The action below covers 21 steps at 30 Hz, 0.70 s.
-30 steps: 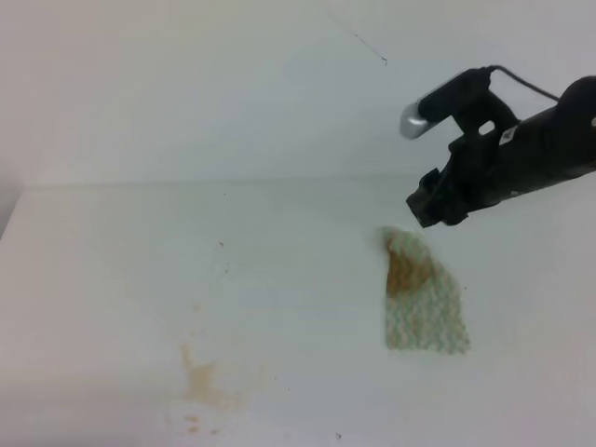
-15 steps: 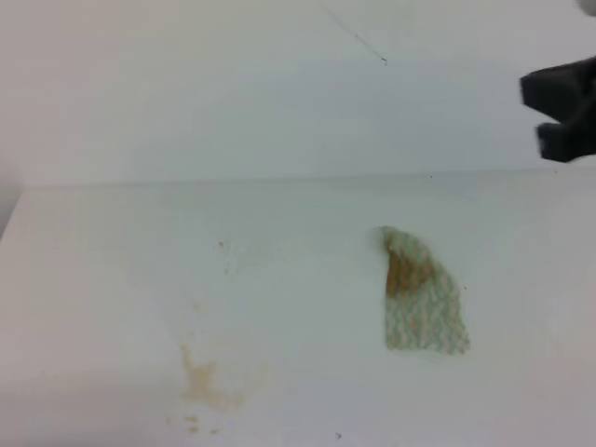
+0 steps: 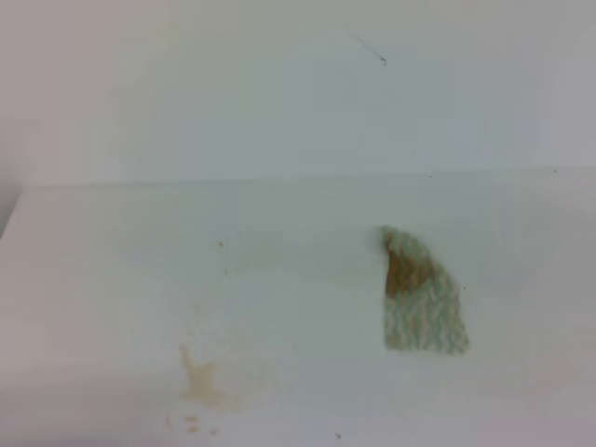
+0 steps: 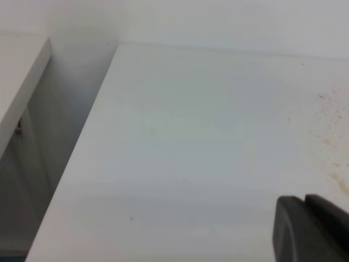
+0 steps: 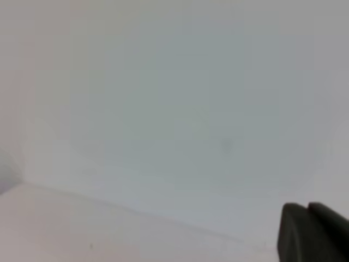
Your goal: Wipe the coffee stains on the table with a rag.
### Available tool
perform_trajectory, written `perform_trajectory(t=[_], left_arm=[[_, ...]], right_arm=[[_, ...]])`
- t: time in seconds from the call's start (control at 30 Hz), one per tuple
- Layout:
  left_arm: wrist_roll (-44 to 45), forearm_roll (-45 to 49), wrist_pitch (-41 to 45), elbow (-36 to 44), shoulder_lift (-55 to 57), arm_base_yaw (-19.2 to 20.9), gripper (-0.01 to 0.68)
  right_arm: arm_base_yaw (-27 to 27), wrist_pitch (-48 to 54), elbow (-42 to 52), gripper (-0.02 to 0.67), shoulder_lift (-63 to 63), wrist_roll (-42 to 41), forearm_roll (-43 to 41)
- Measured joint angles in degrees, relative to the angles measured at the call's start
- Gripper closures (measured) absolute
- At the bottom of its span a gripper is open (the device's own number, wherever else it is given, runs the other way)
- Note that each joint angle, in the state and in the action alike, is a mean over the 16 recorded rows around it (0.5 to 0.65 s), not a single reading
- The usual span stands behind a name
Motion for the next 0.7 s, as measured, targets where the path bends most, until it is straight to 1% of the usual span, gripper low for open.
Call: perform_trajectory(t=[0.17,0.47,0.6,0.7], left_arm=[[0.0,0.0,-0.3,0.7,-0.5,0.0,0.674],[0.0,0.0,-0.6,1.5,-1.0,0.0,0.673],[0.0,0.0,-0.5,1.2,-0.8,0.0,0.673],[0.0,0.0,-0.3,0.8,-0.5,0.0,0.674]], right_arm=[[0.0,-2.0,2.3,0.645,-2.7,-0.3,-0.1],[-0.3,-2.0,2.5,0.645,-2.9,-2.2,-0.5],[-2.2,-3.9,3.7,0.646,-4.5,-3.8,-0.8],[-4.8,-5.5,5.8,0.646,-7.0,-5.1,-0.8]])
